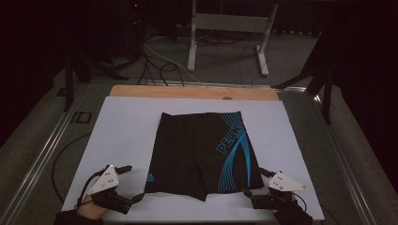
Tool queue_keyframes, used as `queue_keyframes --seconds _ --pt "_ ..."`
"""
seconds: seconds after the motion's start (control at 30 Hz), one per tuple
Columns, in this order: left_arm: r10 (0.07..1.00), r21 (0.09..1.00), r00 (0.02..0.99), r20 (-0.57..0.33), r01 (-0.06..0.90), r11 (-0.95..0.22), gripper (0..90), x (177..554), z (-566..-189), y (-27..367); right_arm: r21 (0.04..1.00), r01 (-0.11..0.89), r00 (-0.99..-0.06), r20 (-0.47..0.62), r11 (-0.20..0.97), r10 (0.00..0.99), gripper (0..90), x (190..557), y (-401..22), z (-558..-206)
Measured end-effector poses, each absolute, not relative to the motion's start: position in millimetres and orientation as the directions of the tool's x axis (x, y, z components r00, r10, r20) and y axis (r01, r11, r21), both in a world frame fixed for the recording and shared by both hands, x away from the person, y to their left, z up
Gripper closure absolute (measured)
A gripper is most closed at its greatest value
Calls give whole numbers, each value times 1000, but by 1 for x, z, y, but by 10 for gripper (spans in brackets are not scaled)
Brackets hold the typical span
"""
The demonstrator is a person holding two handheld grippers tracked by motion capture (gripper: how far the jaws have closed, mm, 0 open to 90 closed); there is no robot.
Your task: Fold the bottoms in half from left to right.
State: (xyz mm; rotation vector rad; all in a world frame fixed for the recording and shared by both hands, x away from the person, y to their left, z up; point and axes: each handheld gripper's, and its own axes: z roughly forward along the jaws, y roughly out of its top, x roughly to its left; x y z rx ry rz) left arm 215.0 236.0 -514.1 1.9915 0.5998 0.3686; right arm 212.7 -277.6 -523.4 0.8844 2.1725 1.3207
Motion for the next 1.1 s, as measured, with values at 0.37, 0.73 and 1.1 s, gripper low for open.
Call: queue_keyframes --seconds 0.37,0.73,1.1 --pt "521 892 853 -31 259 -371 5 215 -510 237 885 301 -711 -39 355 702 82 213 -277 -524" --pt "492 865 869 -54 286 -412 5 217 -505 227 878 293 -715 -61 378 696 84 208 -276 -519" --pt "453 835 889 -63 296 -464 5 215 -498 218 881 280 -734 -58 380 676 84 203 -273 -504"
